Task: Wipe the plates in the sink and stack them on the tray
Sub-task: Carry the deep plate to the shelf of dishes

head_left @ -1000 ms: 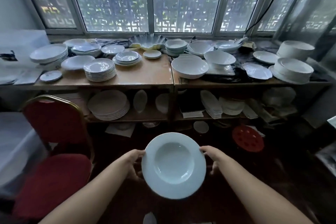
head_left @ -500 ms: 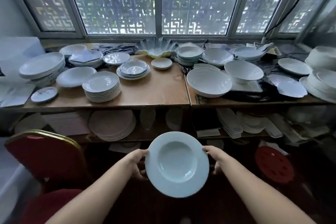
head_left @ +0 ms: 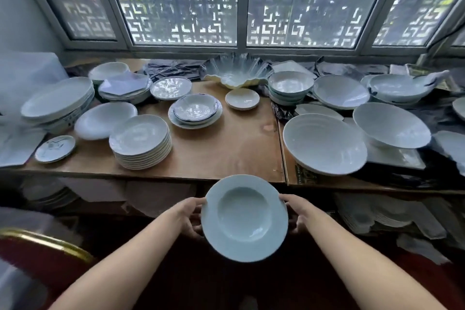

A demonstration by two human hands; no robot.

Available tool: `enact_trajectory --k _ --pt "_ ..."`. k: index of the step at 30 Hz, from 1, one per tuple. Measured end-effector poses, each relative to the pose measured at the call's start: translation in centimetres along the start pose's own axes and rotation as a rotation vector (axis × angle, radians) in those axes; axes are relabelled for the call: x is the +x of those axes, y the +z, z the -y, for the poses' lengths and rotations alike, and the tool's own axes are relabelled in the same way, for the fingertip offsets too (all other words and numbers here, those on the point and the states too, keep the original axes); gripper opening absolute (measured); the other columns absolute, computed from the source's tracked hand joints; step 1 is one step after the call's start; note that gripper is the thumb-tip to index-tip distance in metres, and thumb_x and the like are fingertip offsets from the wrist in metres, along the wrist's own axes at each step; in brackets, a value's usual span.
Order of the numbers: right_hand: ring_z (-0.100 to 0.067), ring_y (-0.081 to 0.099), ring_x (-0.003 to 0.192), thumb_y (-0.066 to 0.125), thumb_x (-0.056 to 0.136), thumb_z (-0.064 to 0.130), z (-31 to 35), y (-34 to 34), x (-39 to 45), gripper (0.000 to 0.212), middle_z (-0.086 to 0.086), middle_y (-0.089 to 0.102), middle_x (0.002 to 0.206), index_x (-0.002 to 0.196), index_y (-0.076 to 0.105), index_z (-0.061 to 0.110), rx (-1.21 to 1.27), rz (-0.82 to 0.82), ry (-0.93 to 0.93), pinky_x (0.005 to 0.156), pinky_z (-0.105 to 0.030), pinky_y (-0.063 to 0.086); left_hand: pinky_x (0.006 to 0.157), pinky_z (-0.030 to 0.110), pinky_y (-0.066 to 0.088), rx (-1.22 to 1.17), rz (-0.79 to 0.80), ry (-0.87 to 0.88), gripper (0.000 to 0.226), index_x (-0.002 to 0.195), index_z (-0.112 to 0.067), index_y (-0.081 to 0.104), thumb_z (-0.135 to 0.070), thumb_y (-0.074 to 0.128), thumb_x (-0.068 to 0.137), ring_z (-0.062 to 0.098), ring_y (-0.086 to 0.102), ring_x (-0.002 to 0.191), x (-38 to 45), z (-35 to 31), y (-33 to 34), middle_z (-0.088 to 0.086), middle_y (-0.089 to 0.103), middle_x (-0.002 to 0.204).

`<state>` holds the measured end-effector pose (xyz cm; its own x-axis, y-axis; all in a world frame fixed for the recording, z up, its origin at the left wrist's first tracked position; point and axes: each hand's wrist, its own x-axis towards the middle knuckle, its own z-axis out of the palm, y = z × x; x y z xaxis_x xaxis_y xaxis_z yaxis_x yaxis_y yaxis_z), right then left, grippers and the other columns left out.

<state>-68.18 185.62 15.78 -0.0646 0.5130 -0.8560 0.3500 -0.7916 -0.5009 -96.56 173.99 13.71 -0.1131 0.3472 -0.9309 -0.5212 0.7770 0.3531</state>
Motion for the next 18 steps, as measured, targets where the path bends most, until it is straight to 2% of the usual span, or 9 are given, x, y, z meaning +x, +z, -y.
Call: enact_trajectory --k 3,5,8,9,10,13,14,18 --pt "-0.029 0.058 0.093 0.07 0.087 0.036 3.9 0.3 1.2 0.028 -0.01 0.062 0.096 0.091 0.062 0.01 0.041 -0.001 0.025 0.096 -0.046 0.047 0.087 0.061 0.054 -0.033 -0.022 -0.02 0.026 0.096 -0.011 0.069 -0.032 0.079 0.084 0.034 0.068 0.097 1.7 -4.0 1.1 0.01 0.068 0.109" --pt "-0.029 0.057 0.091 0.067 0.09 0.033 6.3 0.2 2.5 0.025 -0.011 0.059 0.09 0.085 0.058 0.01 0.076 -0.023 0.016 0.097 -0.046 0.047 0.085 0.063 0.054 -0.001 -0.006 -0.008 0.027 0.098 -0.011 0.068 -0.029 0.079 0.083 0.035 0.068 0.099 2.7 -6.7 2.0 0.012 0.069 0.109" --pt "-0.029 0.052 0.092 0.066 0.093 0.03 9.4 0.4 4.8 0.022 -0.009 0.052 0.09 0.089 0.053 0.013 0.104 -0.061 0.014 0.089 -0.045 0.045 0.061 0.052 0.059 0.015 -0.022 0.002 0.025 0.101 -0.009 0.066 -0.023 0.076 0.083 0.033 0.067 0.083 4.1 -10.7 3.3 0.013 0.067 0.1" --pt "-0.027 0.05 0.09 0.066 0.093 0.031 10.3 0.5 5.9 0.021 -0.007 0.05 0.092 0.094 0.054 0.013 0.109 -0.053 0.014 0.084 -0.043 0.044 0.058 0.049 0.059 0.02 -0.03 0.0 0.025 0.102 -0.008 0.066 -0.022 0.075 0.083 0.032 0.065 0.08 4.8 -12.0 3.7 0.013 0.066 0.098" --pt "-0.027 0.05 0.089 0.066 0.093 0.032 11.1 0.8 6.8 0.023 -0.006 0.051 0.098 0.101 0.055 0.013 0.117 -0.048 0.017 0.082 -0.042 0.044 0.063 0.049 0.059 0.03 -0.035 -0.002 0.025 0.104 -0.008 0.065 -0.022 0.074 0.085 0.032 0.064 0.08 5.7 -13.3 4.0 0.013 0.066 0.098" --pt "-0.03 0.056 0.108 0.07 0.085 0.039 13.3 1.5 10.9 0.043 -0.007 0.057 0.122 0.116 0.061 0.012 0.158 -0.054 0.025 0.094 -0.045 0.046 0.099 0.056 0.049 0.097 -0.031 0.004 0.033 0.115 -0.006 0.064 -0.024 0.072 0.088 0.034 0.063 0.089 8.8 -17.5 4.5 0.012 0.066 0.108" --pt "-0.03 0.057 0.106 0.07 0.084 0.04 13.9 1.7 12.3 0.042 -0.008 0.06 0.12 0.115 0.063 0.014 0.169 -0.057 0.038 0.091 -0.044 0.047 0.103 0.058 0.046 0.117 -0.034 -0.007 0.034 0.117 -0.007 0.063 -0.024 0.072 0.089 0.035 0.063 0.094 9.8 -18.9 4.6 0.013 0.066 0.113" --pt "-0.026 0.058 0.079 0.067 0.091 0.034 17.5 3.5 14.5 0.023 -0.007 0.062 0.095 0.097 0.063 0.013 0.259 -0.096 0.114 0.065 -0.035 0.049 0.093 0.062 0.048 0.162 -0.012 -0.057 0.033 0.119 -0.013 0.062 -0.023 0.071 0.089 0.036 0.063 0.106 13.2 -24.5 4.7 0.011 0.065 0.121"
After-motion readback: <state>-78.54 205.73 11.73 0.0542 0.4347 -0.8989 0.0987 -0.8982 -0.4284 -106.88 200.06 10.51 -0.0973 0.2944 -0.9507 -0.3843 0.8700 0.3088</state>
